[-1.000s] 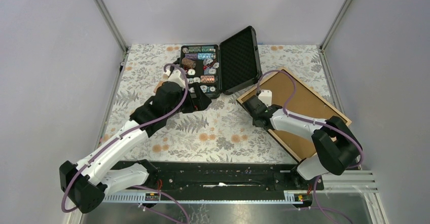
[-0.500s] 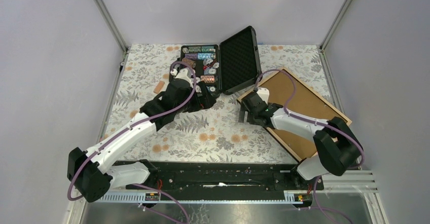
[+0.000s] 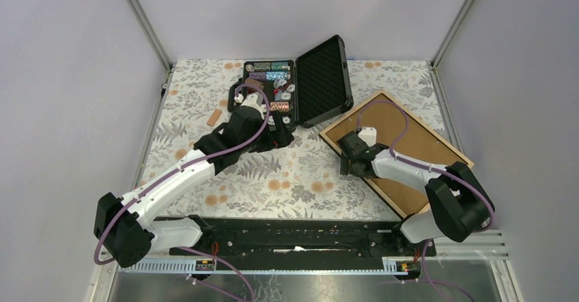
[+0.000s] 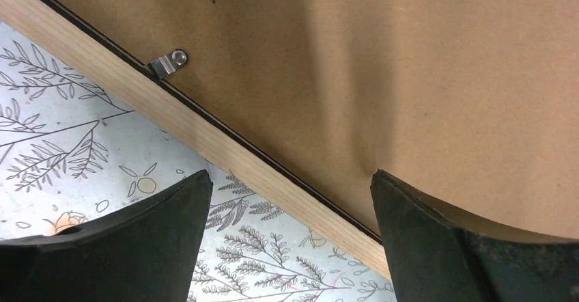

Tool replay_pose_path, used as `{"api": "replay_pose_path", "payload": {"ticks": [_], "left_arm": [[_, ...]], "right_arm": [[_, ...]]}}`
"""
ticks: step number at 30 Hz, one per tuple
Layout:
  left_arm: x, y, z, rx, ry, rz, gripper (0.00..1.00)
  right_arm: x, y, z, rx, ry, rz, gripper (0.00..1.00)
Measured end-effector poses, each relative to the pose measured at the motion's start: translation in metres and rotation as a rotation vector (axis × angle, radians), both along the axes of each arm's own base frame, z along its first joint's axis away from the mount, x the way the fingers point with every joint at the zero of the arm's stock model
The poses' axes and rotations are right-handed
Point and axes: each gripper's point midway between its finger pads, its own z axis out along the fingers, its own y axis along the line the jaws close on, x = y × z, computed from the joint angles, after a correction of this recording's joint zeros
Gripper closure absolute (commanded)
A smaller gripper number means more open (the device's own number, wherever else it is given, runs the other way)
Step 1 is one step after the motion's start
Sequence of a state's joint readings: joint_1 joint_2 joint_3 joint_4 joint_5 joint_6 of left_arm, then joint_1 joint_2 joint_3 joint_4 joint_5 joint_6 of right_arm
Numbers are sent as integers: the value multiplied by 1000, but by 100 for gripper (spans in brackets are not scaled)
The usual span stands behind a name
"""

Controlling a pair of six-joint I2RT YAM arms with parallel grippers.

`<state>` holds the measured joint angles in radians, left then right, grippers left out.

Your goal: Put the photo into the frame

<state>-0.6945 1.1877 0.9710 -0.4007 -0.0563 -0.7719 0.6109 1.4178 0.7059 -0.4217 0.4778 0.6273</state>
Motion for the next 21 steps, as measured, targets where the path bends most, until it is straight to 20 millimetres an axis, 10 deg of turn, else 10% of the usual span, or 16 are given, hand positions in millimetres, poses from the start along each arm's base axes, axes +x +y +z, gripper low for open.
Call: {"api": "replay_pose_path", "payload": {"ticks": [17,21], "left_arm": [[-1,3,6,22,-42,-28,2],[-2,5,11,26,-63,-40,1]], "right_arm": [[25,23,-5,-11,65,159,97],[42,33,-4,41,67,143,100]]}}
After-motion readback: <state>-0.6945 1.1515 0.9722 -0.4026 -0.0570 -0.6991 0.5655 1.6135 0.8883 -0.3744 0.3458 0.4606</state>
